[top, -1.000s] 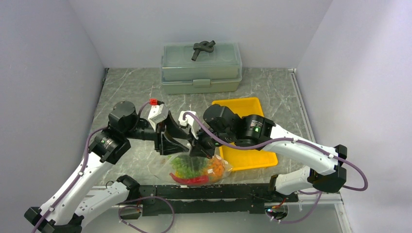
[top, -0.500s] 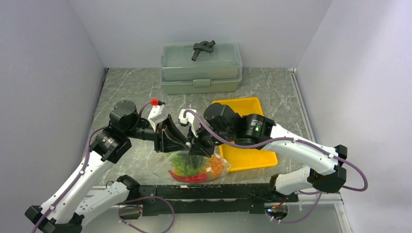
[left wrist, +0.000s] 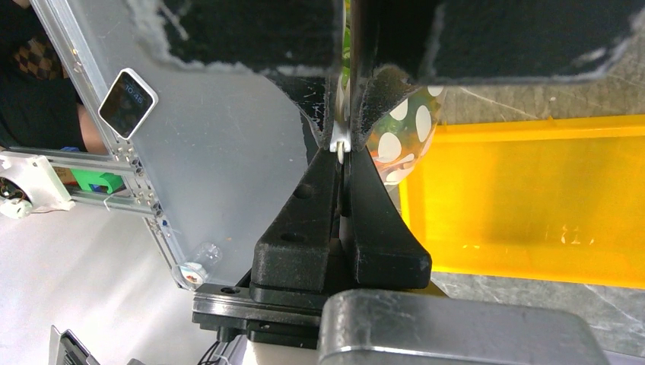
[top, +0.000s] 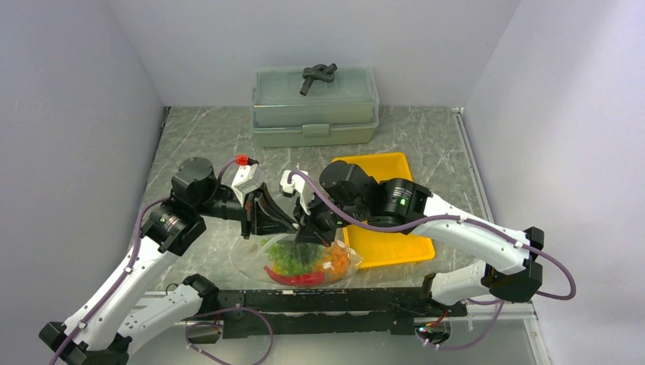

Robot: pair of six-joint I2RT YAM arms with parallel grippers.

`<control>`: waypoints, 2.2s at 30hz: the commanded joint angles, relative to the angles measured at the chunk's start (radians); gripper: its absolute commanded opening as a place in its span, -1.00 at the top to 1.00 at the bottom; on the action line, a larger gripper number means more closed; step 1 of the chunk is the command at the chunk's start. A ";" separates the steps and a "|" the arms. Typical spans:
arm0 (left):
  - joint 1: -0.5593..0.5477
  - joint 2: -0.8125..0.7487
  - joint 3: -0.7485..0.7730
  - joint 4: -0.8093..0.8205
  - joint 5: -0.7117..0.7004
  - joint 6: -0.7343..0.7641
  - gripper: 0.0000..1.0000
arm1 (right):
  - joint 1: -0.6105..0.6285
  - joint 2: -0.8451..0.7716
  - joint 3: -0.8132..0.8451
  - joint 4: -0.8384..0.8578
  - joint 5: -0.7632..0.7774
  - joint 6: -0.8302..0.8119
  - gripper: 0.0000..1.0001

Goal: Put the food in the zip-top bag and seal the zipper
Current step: Zip the zipper food storage bag.

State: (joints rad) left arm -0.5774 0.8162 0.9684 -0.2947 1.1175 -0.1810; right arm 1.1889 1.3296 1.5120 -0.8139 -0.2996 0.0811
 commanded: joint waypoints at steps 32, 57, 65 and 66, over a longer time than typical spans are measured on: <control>-0.002 -0.002 -0.010 0.003 0.021 0.006 1.00 | -0.052 -0.249 0.068 0.058 0.217 0.081 1.00; -0.002 0.004 -0.007 -0.031 0.011 0.026 1.00 | -0.061 -0.444 -0.001 0.078 0.552 0.124 1.00; -0.002 0.003 -0.007 -0.037 0.005 0.028 1.00 | -0.062 -0.488 -0.005 0.073 0.653 0.140 1.00; -0.001 0.003 -0.007 -0.037 0.005 0.029 1.00 | -0.061 -0.497 -0.007 0.073 0.668 0.142 1.00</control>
State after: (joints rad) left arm -0.5774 0.8227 0.9680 -0.3016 1.1011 -0.1696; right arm 1.1381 0.8845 1.4921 -0.8452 0.2298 0.2073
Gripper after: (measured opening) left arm 0.044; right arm 0.010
